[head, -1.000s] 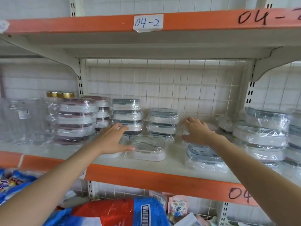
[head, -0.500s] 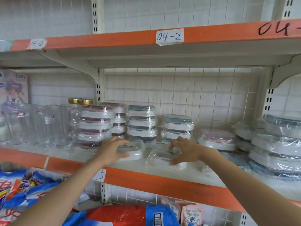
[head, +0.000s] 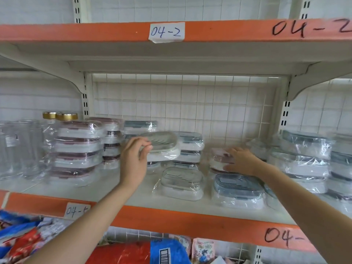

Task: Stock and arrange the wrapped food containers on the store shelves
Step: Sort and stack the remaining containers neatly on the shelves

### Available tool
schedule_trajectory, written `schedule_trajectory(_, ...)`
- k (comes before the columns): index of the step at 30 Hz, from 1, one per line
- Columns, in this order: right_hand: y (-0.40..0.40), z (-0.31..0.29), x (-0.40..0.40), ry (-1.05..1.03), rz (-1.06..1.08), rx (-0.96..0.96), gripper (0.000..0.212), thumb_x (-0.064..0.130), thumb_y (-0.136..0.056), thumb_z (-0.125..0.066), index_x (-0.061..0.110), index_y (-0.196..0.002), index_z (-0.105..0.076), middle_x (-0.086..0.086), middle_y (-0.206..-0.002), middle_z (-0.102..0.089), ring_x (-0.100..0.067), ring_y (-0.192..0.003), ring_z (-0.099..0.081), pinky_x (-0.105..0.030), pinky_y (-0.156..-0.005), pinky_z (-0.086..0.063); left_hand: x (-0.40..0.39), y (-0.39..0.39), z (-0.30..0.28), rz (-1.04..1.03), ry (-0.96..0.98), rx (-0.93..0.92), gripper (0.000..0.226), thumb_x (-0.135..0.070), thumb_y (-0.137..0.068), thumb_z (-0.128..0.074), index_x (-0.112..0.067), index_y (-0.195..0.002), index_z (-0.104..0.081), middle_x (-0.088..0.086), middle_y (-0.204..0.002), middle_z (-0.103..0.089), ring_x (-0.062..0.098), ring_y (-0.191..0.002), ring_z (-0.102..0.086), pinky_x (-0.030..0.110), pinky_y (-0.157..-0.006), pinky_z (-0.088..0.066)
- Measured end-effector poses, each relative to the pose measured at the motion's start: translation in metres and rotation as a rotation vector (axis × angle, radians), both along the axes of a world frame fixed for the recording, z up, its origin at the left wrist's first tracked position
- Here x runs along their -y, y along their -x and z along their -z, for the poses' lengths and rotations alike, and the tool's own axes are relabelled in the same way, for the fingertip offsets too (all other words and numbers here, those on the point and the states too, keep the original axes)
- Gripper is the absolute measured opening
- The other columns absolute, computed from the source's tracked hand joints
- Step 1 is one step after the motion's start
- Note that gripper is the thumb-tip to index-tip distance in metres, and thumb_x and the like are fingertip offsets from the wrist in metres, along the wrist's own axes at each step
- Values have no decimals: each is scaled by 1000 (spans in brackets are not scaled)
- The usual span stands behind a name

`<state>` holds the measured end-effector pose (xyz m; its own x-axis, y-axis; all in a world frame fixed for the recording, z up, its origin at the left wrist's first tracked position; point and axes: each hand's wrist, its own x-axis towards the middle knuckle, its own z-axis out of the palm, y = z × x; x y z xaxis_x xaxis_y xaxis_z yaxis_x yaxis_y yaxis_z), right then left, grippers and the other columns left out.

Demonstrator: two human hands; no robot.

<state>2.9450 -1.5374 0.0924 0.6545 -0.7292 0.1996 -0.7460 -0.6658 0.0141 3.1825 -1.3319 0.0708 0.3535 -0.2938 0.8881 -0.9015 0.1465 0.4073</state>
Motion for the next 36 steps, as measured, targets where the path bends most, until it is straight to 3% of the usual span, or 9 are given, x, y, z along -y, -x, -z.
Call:
schedule_trajectory(8, 6, 7, 4, -1, 27, 80, 68, 34, -83, -67, 21, -139, -32, -8, -137, -31, -34, -126, -31, -45, -99, -41, 31, 48, 22, 266, -234, 96, 4, -1, -85, -64, 0, -86, -68, 7, -95, -67, 21, -88, -61, 23, -84, -43)
schedule_trajectory(13, 6, -4, -7, 129, 77, 171, 60, 38, -84, -65, 18, -134, -39, -5, -133, -42, -30, -117, -46, -41, -87, -44, 33, 37, 17, 272, -332, 102, 6, -6, -88, -62, -1, -86, -63, 6, -101, -66, 19, -92, -61, 33, -86, -48)
schedule_trajectory(19, 1, -39, -36, 216, 29, 374, 59, 40, -81, -66, 21, -133, -43, -2, -126, -48, -24, -114, -47, -45, -96, -41, 28, 34, 14, 245, -358, 46, 31, -32, -88, -63, -15, -113, -60, -10, -117, -57, 6, -109, -52, 21, -94, -39)
schedule_trajectory(22, -14, -51, -61, 298, -166, 409, 59, 42, -80, -67, 20, -131, -48, -1, -124, -48, -20, -116, -44, -42, -95, -37, 24, 43, -10, 324, -340, -153, 70, -62, -76, -57, -21, -131, -45, -16, -124, -46, 3, -111, -50, 19, -91, -40)
schedule_trajectory(25, -41, -53, -88, 469, -351, 365, 58, 41, -79, -67, 19, -130, -50, 1, -121, -48, -19, -114, -43, -35, -87, -29, 22, 52, -37, 570, -311, -605, 93, -74, -60, -59, -23, -134, -38, -10, -125, -49, 13, -102, -62, 28, -83, -53)
schedule_trajectory(27, -53, -52, -97, 509, -443, 315, 56, 40, -81, -67, 18, -130, -51, 0, -122, -49, -18, -114, -43, -32, -86, -27, 25, 48, -44, 649, -209, -861, 81, -58, -65, -72, -20, -129, -42, -3, -120, -53, 19, -101, -63, 36, -83, -56)
schedule_trajectory(30, -57, -57, -92, 180, -529, 504, 45, 32, -88, -63, 14, -128, -55, -1, -124, -51, -14, -113, -48, -22, -92, -34, 21, 23, -42, 625, -44, -970, 39, -27, -78, -74, -17, -109, -53, 2, -108, -62, 17, -95, -64, 30, -70, -56)
schedule_trajectory(33, -45, -51, -61, -35, -343, 559, 38, 27, -95, -54, 13, -130, -53, -4, -130, -50, -17, -119, -49, -21, -94, -35, 8, -13, -34, 691, 72, -1054, 21, -19, -80, -71, -16, -96, -58, -2, -92, -69, 12, -82, -68, 24, -56, -54)
schedule_trajectory(36, -30, -27, -17, -144, -87, 310, 48, 29, -96, -50, 7, -138, -43, -9, -141, -45, -23, -128, -44, -28, -104, -33, 0, -28, -27, 712, 30, -1035, 25, -21, -72, -74, -17, -93, -60, -5, -85, -71, 10, -75, -70, 23, -53, -54)
